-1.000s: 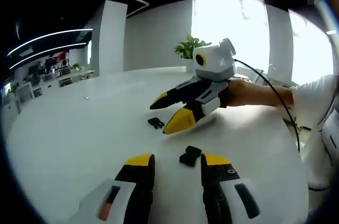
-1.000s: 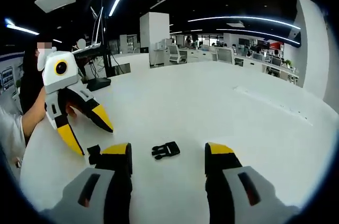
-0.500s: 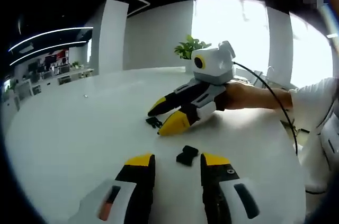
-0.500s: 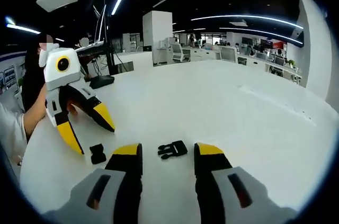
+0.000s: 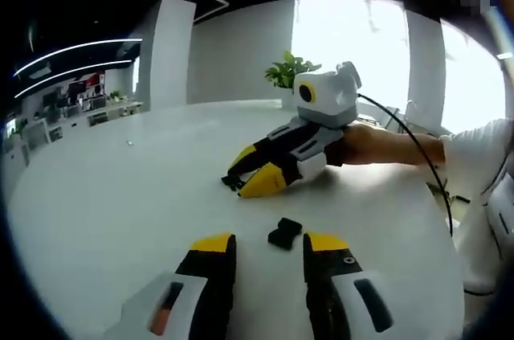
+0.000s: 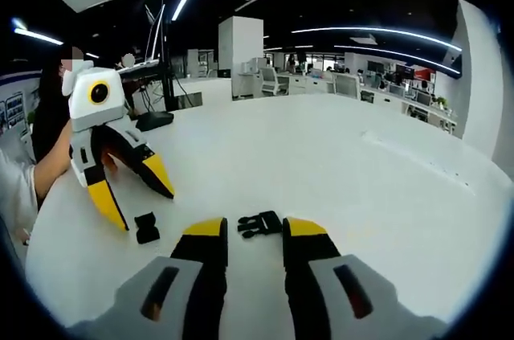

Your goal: Snap the two parts of the plastic buckle together until the buckle closes and remains connected.

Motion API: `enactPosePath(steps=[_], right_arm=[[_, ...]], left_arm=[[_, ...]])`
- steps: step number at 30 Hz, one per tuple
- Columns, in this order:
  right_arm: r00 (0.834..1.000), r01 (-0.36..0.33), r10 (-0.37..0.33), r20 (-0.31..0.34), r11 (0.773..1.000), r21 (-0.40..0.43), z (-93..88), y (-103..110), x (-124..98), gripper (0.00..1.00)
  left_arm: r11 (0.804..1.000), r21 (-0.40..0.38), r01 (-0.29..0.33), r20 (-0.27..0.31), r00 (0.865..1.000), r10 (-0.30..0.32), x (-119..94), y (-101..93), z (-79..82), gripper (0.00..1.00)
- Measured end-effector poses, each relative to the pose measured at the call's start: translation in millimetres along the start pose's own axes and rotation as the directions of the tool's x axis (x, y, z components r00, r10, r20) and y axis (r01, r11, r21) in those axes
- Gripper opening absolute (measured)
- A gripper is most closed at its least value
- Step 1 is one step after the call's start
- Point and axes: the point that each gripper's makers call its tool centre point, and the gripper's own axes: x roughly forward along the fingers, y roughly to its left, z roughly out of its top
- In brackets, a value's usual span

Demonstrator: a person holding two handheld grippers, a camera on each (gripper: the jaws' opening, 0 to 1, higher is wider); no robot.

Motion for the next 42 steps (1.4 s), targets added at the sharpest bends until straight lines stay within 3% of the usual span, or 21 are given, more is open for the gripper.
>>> enactPosePath(steps=[6,22,42], right_arm=[[1.0,0.004,-0.004,0.006,1.0,-0.001,-1.1,-0.6,-1.7,0.2],[0.999,0.036,-0.036,0.01,0.999,0.004,-3.5,-3.8,-8.2,0.2],[0.996,0.089,-0.089,0.014,0.996,0.032,-13.9,-8.8,-42.6,0.2]], left_arm=[[1.0,-0.006,0.0,0.003,1.0,0.0,0.2,0.0,-0.6,0.32],[1.0,-0.016,-0.002,0.01,1.0,0.002,0.0,1.8,-0.2,0.31],[1.0,-0.009,0.0,0.009,1.0,0.0,0.4,0.8,0.4,0.31]])
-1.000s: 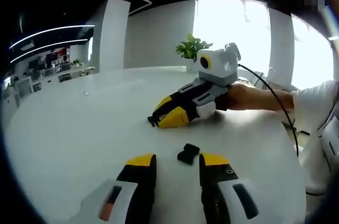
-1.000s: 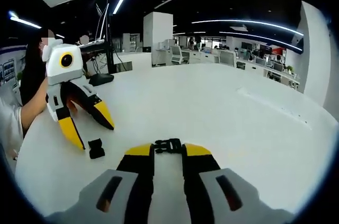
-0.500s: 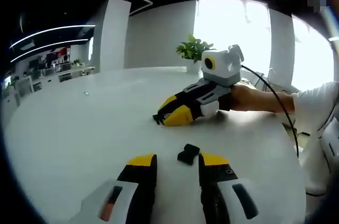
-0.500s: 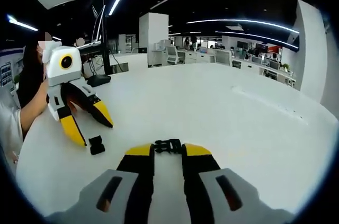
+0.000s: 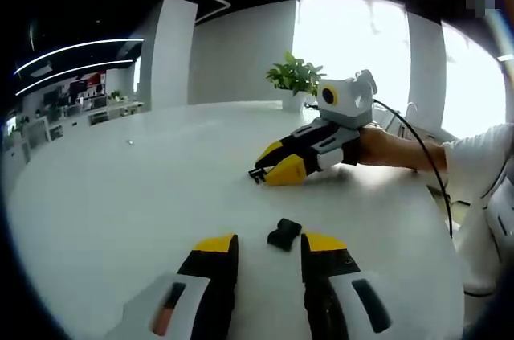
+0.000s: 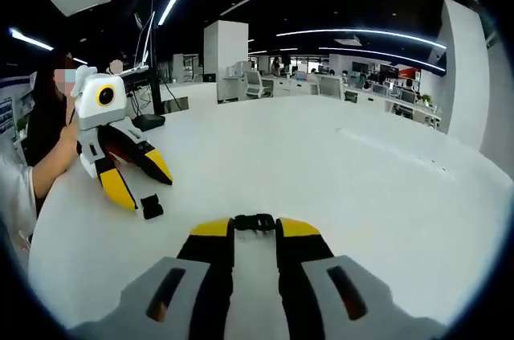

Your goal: Snap the two parts of the plastic buckle together until the buckle closes and remains connected.

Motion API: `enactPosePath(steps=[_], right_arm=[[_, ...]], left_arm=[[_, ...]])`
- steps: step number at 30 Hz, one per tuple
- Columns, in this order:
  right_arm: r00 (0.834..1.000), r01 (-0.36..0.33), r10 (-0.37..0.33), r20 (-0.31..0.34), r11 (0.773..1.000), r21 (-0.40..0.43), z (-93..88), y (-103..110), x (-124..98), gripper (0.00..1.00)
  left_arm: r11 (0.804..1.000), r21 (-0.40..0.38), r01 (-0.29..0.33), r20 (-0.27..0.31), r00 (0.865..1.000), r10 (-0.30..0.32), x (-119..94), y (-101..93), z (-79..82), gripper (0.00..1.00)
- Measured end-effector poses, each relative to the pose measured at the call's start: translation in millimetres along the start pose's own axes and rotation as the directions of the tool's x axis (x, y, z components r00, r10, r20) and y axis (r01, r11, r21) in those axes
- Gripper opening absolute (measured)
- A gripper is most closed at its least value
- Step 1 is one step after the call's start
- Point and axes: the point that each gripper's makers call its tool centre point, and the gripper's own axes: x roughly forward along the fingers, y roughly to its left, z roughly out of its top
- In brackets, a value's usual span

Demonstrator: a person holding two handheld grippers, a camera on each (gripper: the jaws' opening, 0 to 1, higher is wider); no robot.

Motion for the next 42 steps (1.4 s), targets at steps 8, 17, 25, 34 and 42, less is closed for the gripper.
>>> enactPosePath(steps=[8,17,25,34,42], right_arm=[[0.999,0.053,-0.053,-0.002,0.998,0.021,-8.6,-7.1,-21.4,0.2],[0.998,0.068,-0.067,-0.011,0.997,0.046,-16.8,-3.9,-41.6,0.2],[0.997,0.081,-0.08,-0.011,0.994,0.071,-23.1,3.5,-58.3,0.2],[0.987,0.16,-0.159,-0.038,0.986,0.038,-31.8,8.4,-73.9,0.2],[0.984,0.179,-0.176,-0.038,0.981,0.072,-36.2,6.0,-76.8,0.2]], left_arm=[[1.0,0.014,-0.007,-0.005,1.0,0.007,0.0,-0.1,-0.8,0.3],[1.0,0.012,-0.004,-0.003,1.0,0.004,0.3,-1.4,-1.2,0.3],[1.0,0.016,-0.001,-0.002,1.0,0.001,1.2,-1.2,-0.7,0.3],[0.999,0.035,-0.006,-0.006,1.0,0.006,1.7,-4.6,-2.2,0.3],[0.999,0.036,0.003,-0.005,1.0,-0.003,2.4,-5.7,-1.7,0.3]])
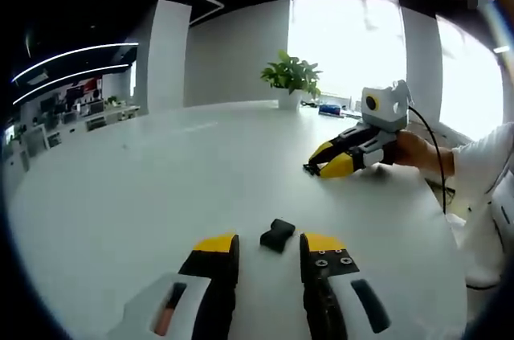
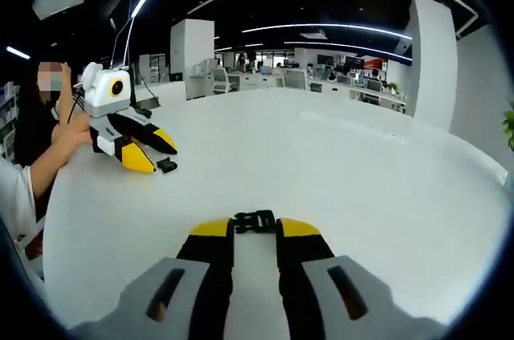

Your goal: Snap the two parts of the plastic buckle together until the buckle closes and remains connected.

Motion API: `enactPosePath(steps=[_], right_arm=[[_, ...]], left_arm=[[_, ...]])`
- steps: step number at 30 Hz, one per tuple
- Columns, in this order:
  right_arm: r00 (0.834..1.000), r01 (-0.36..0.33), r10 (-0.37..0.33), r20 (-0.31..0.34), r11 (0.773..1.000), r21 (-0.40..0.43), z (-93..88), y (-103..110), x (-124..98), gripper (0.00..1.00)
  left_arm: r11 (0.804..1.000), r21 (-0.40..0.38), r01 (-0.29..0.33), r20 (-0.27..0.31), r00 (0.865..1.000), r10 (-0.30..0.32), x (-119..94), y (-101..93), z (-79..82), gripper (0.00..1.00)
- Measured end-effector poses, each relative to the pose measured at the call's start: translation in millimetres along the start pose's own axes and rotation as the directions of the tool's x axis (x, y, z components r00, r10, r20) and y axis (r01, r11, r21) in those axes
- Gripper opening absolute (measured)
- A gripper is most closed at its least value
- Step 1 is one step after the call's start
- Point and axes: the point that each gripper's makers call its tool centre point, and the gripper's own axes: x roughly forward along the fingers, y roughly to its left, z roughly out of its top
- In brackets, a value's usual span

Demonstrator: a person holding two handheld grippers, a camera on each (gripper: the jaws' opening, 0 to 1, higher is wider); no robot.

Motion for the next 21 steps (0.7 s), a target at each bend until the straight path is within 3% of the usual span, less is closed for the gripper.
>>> enactPosePath(steps=[6,12,14,16,19,21], right_arm=[[1.0,0.002,-0.003,0.01,0.999,0.042,0.3,-3.8,-3.0,0.3],[0.999,-0.052,0.051,0.011,0.997,0.062,2.3,-2.9,-6.1,0.51],[0.998,-0.067,0.067,0.015,0.996,0.053,3.2,-4.0,-8.1,0.53],[0.996,-0.091,0.091,0.019,0.996,0.014,4.3,-6.0,-9.9,0.54],[0.982,-0.185,0.187,0.016,0.979,-0.088,8.8,-1.4,-10.8,0.55],[0.979,-0.202,0.205,0.014,0.974,-0.102,11.4,-4.6,-10.7,0.57]], left_arm=[[1.0,0.002,0.006,0.0,1.0,-0.006,0.7,-1.0,0.5,0.3],[1.0,0.004,0.005,-0.001,1.0,-0.005,0.9,-1.1,1.0,0.3],[1.0,0.005,0.004,-0.001,1.0,-0.004,1.0,-2.4,0.5,0.3],[1.0,0.008,0.003,-0.002,1.0,-0.003,1.3,-2.6,0.7,0.3],[1.0,0.009,0.005,-0.002,1.0,-0.005,1.4,-3.3,0.7,0.3],[1.0,0.008,0.006,-0.002,1.0,-0.006,1.5,-4.0,0.6,0.3]])
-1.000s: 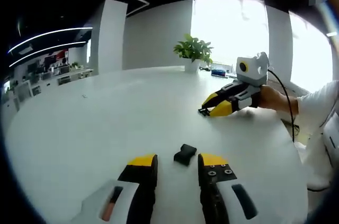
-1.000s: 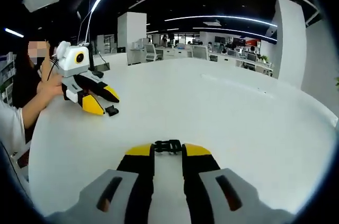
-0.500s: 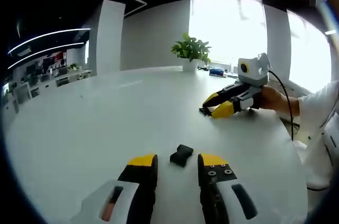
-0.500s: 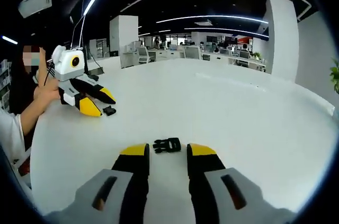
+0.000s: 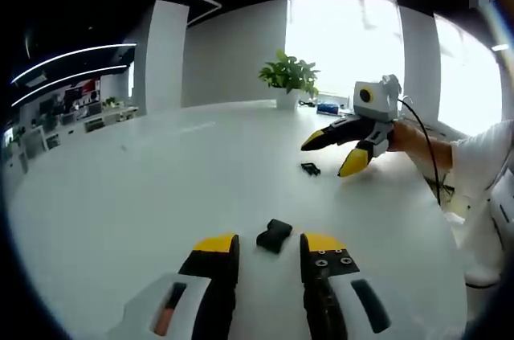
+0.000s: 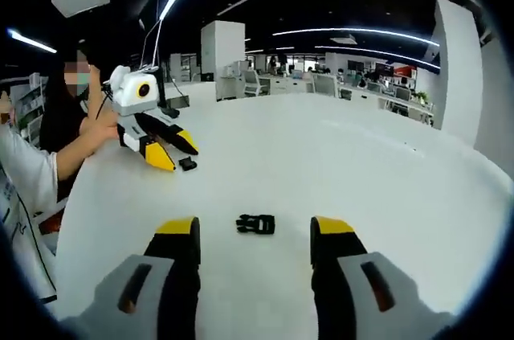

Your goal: Snap the two parts of the plastic buckle together until the buckle closes and remains connected.

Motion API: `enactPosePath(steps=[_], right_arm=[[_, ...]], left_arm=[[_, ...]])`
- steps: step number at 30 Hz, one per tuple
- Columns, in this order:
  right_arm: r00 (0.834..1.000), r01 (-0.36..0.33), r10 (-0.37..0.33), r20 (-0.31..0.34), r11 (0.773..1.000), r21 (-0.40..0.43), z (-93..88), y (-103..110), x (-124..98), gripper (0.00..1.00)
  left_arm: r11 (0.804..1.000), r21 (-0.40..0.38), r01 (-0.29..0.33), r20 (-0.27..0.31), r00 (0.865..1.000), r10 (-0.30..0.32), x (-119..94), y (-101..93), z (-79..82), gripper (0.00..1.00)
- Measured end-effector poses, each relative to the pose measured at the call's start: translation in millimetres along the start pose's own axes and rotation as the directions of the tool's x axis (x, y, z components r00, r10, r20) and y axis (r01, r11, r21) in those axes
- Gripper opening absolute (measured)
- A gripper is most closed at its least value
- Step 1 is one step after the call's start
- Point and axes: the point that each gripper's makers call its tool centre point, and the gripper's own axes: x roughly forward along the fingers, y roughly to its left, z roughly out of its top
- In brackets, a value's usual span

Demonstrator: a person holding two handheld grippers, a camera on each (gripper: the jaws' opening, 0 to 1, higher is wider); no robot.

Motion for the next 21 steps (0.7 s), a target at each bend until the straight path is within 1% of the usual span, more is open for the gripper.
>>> enactPosePath(steps=[1,2,4,5,7,10,12,16,19,21], right_arm=[[1.0,-0.028,0.028,-0.001,0.999,-0.019,1.3,0.1,-0.4,0.59],[1.0,-0.022,0.022,0.006,1.0,-0.002,3.5,-5.0,-1.7,0.61],[0.999,-0.043,0.043,0.031,0.999,0.02,9.8,-8.7,-3.4,0.62],[0.998,-0.035,0.033,0.045,0.998,0.045,13.3,-13.6,-4.4,0.63],[0.999,-0.011,0.009,0.043,0.999,0.052,14.4,-22.0,-4.2,0.67],[1.0,0.014,-0.015,0.012,0.999,0.05,10.7,-27.0,-2.1,0.73],[1.0,0.011,-0.011,-0.006,0.998,0.06,10.8,-29.8,-1.4,0.77],[1.0,-0.006,0.009,-0.028,0.994,0.108,13.0,-32.8,0.0,0.82],[0.993,-0.047,0.057,-0.1,0.994,0.096,6.3,-27.3,2.2,0.88],[0.989,-0.067,0.077,-0.129,0.994,0.082,3.9,-24.7,3.8,0.91]], left_arm=[[1.0,-0.001,0.001,0.0,1.0,-0.001,0.0,-0.1,0.0,0.3],[1.0,-0.002,0.002,0.0,1.0,-0.002,-0.1,-0.1,0.0,0.3],[1.0,-0.003,0.006,0.0,1.0,-0.006,-0.1,-0.6,0.1,0.3],[1.0,-0.003,0.011,0.001,1.0,-0.011,0.0,-1.3,0.1,0.3],[1.0,-0.007,0.017,0.003,1.0,-0.017,0.5,-2.4,0.4,0.3],[1.0,-0.009,0.022,0.005,1.0,-0.022,1.3,-2.9,1.0,0.3],[1.0,-0.014,0.025,0.007,1.0,-0.025,1.1,-2.9,1.1,0.3],[1.0,-0.017,0.025,0.008,1.0,-0.025,0.9,-4.2,0.6,0.3],[0.999,-0.019,0.028,0.009,1.0,-0.028,1.0,-4.6,0.4,0.31],[0.999,-0.015,0.035,0.007,0.999,-0.035,1.1,-6.2,0.1,0.31]])
